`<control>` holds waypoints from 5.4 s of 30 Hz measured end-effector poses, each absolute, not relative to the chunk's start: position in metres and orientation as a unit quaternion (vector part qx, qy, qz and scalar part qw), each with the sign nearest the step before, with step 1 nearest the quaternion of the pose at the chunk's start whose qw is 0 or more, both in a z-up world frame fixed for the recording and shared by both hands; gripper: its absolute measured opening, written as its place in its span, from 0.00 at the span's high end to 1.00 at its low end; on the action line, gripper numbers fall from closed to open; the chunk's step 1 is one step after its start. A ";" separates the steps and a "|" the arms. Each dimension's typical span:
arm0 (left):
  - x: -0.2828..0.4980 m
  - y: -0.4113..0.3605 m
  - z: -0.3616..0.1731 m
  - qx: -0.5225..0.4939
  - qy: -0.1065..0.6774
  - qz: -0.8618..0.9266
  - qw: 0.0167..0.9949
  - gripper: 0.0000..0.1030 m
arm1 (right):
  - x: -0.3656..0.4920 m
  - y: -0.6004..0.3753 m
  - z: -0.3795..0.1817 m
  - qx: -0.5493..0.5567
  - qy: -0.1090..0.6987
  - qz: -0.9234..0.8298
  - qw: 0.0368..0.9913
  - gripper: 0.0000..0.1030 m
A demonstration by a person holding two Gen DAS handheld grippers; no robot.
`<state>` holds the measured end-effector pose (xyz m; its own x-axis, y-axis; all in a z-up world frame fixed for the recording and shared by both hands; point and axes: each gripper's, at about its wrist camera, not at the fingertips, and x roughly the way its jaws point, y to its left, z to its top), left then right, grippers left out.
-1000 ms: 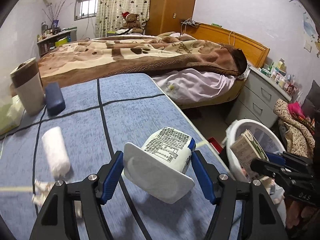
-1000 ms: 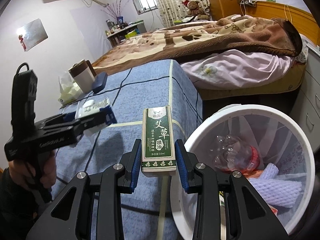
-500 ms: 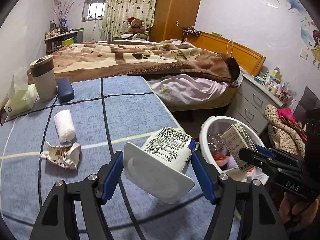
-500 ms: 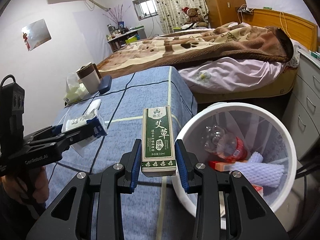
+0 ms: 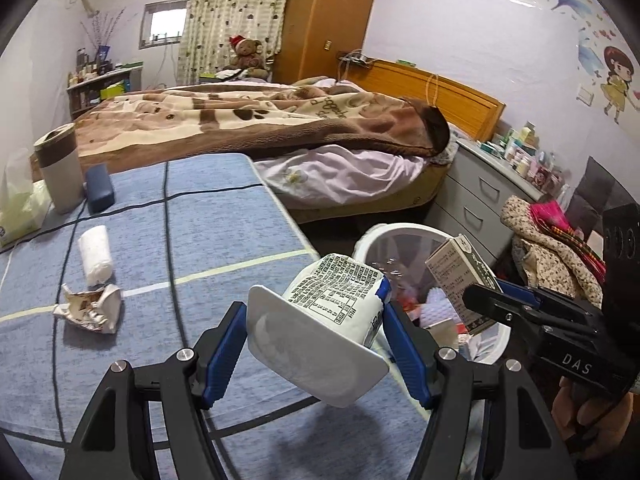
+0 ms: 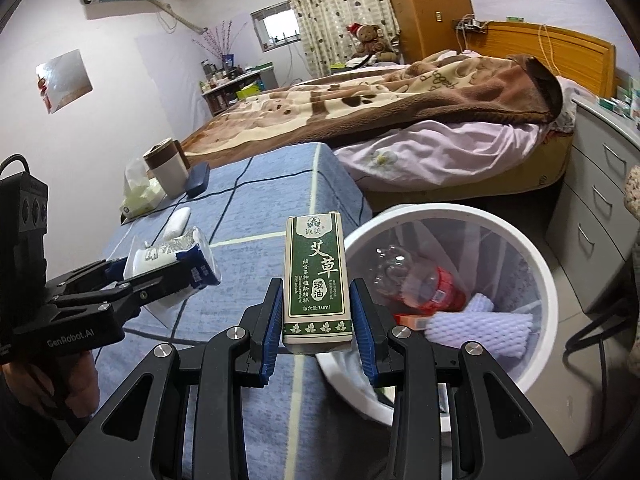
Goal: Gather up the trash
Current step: 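Carry yogurt cup and green box toward the wastebasket with both tools, then open both tools over the wastebasket to drop yogurt cup and green box, then move both tools back over the mattress toward the tissue and paper cup, then grasp the crumpled printed paper cup with the left tool while the right grasps the white tissue roll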
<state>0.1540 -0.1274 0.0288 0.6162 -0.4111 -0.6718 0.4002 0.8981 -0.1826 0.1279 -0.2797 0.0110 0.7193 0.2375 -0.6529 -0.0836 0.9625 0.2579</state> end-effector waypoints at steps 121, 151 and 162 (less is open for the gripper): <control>0.208 0.061 -0.024 -0.167 0.405 0.012 0.899 0.34 | 0.179 -0.190 0.021 0.026 0.380 0.195 0.904 0.41; 0.206 0.082 -0.018 -0.158 0.388 0.011 0.908 0.97 | 0.190 -0.156 0.027 0.008 0.390 0.222 0.894 0.41; 0.190 0.114 -0.002 -0.133 0.366 0.035 0.921 0.97 | 0.206 -0.113 0.027 -0.020 0.397 0.254 0.882 0.41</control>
<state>0.1897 0.1142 -0.0020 0.7302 -0.0322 -0.6824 -0.1621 0.9622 -0.2188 0.2064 -0.1126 0.0265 0.5550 0.4318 -0.7109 -0.4639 0.8701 0.1663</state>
